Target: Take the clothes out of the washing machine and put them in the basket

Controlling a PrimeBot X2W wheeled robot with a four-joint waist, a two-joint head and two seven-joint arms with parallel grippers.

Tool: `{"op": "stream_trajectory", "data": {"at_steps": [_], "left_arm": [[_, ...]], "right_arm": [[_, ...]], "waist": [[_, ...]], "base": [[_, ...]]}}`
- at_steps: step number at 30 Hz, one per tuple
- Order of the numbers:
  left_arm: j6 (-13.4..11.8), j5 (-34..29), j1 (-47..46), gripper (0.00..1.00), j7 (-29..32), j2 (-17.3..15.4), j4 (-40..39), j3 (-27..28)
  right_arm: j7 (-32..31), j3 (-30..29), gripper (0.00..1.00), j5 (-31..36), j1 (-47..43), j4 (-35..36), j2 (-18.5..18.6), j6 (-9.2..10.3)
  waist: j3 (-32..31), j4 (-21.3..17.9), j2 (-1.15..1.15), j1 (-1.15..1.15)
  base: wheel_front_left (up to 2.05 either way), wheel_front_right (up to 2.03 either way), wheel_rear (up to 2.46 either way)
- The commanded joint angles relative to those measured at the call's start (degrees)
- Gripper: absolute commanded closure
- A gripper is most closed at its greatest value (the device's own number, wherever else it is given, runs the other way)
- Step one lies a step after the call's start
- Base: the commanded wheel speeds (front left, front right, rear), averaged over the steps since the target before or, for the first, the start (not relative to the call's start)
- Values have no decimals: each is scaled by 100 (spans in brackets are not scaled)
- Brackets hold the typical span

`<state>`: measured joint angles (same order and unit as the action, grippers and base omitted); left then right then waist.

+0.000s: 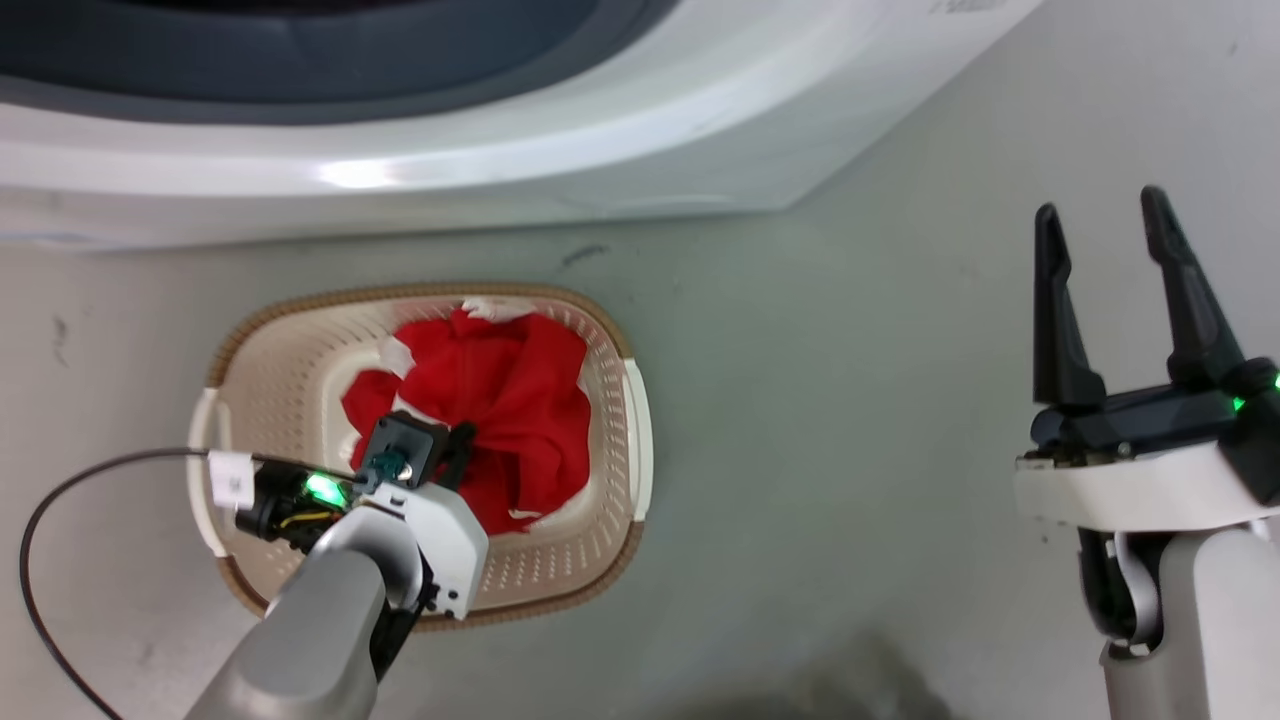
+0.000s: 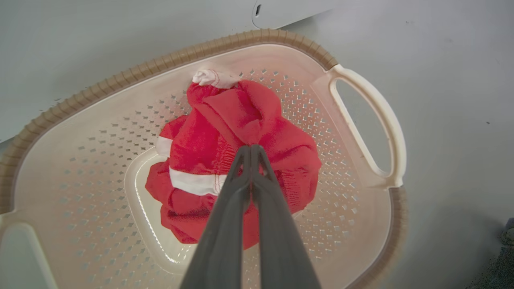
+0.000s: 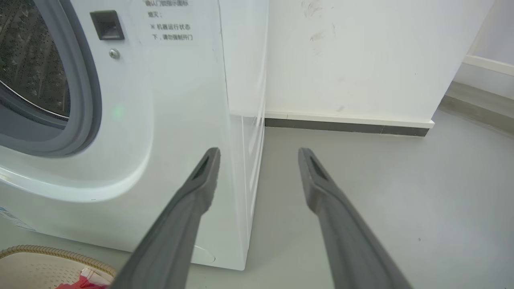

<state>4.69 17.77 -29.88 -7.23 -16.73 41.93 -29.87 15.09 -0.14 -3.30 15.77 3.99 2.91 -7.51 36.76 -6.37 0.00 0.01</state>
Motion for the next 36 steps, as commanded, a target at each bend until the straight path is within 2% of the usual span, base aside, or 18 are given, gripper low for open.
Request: {"op": "stream_trajectory", "data": {"at_steps": [1, 7, 13, 16, 22, 23, 24, 30, 36], "left_arm": [[36, -37, -99, 100, -14, 10, 65, -14], [159, -171, -884, 100, -9, 286, 1414, -296], [228, -217, -1449, 100, 0, 523, 2410, -508], [235, -178, -1613, 100, 91, 570, 2775, -560], [261, -156, -1701, 100, 84, 607, 3023, -672], [260, -169, -1689, 56, 35, 611, 3038, -703], [263, -166, -1666, 0, 16, 625, 3057, -722], [261, -22, -1447, 0, -387, 751, 3110, -708], [138, 159, -1166, 0, -735, 854, 3054, -567]], "right_arm": [[11, -15, 0, -17, 104, 38, -6, 4], [11, -112, 0, -47, 294, 120, -7, 4], [11, -171, 0, -65, 432, 185, -7, 4], [11, -176, 0, -69, 454, 182, -7, 4], [11, -161, 0, -83, 489, 126, -7, 4], [11, -157, 0, -83, 491, 112, -6, 4], [11, -150, 0, -88, 486, 109, -6, 4], [11, -107, 0, -75, 265, -5, -6, 5], [11, -35, 0, 22, -31, -110, -5, 4]], "waist": [[326, -111, 0, -1], [834, -175, 0, -1], [1157, -208, 0, -1], [1223, -214, 0, -1], [1183, -234, 0, -1], [1140, -231, 0, -1], [1094, -226, 0, -1], [543, -158, 0, -1], [-189, 6, 0, -1]], "base": [[0, 0, 0], [0, 0, 0], [0, 0, 0], [0, 0, 0], [0, 0, 0], [0, 0, 0], [0, 0, 0], [0, 0, 0], [0, 0, 0]]}}
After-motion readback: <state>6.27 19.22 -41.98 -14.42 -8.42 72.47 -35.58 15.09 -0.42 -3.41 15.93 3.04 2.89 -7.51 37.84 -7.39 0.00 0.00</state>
